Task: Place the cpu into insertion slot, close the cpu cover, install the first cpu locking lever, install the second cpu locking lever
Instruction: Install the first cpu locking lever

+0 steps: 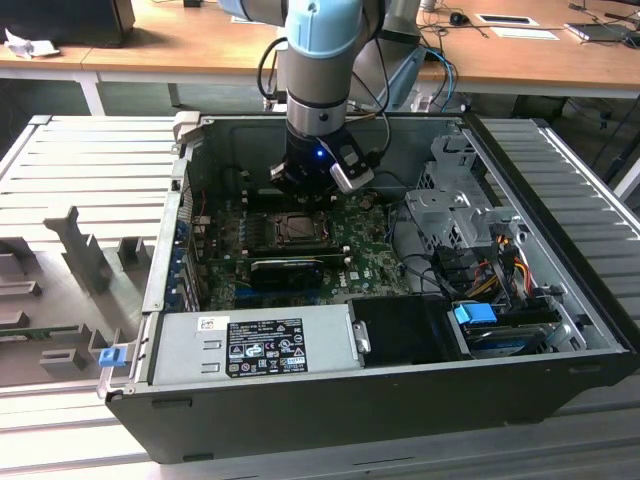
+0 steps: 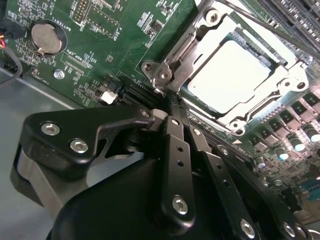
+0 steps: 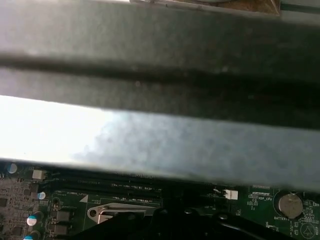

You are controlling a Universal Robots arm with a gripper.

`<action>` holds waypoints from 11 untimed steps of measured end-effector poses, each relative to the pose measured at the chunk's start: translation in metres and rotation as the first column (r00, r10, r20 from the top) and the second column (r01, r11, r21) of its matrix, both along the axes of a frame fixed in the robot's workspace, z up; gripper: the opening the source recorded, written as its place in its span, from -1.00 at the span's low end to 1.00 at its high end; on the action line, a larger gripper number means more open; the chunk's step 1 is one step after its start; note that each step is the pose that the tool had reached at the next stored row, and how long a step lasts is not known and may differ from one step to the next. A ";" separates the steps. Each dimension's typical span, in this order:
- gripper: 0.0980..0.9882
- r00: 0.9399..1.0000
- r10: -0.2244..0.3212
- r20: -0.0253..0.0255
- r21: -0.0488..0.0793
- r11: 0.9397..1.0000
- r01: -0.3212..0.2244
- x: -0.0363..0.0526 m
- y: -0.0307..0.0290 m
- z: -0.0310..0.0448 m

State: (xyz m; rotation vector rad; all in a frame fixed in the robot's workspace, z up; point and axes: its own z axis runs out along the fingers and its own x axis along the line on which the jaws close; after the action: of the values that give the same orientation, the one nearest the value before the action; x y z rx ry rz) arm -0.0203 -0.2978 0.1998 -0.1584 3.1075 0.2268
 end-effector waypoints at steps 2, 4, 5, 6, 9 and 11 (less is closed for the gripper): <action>-0.98 1.000 0.000 0.000 0.002 1.000 0.000 0.0000 0.0001 0.0012; -0.98 1.000 0.000 0.000 0.001 1.000 0.000 0.0000 0.0000 0.0090; -0.98 1.000 0.000 0.000 0.001 1.000 0.000 0.0000 0.0000 0.0122; -0.98 1.000 0.000 0.000 0.001 1.000 0.000 0.0000 0.0000 0.0158; -0.98 1.000 0.000 0.000 0.001 1.000 0.000 0.0001 -0.0014 0.0178; -0.98 1.000 0.000 0.000 0.001 1.000 0.000 0.0000 -0.0034 0.0178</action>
State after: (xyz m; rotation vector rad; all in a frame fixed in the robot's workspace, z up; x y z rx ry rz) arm -0.0203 -0.3012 0.2177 -0.1585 3.1074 0.2285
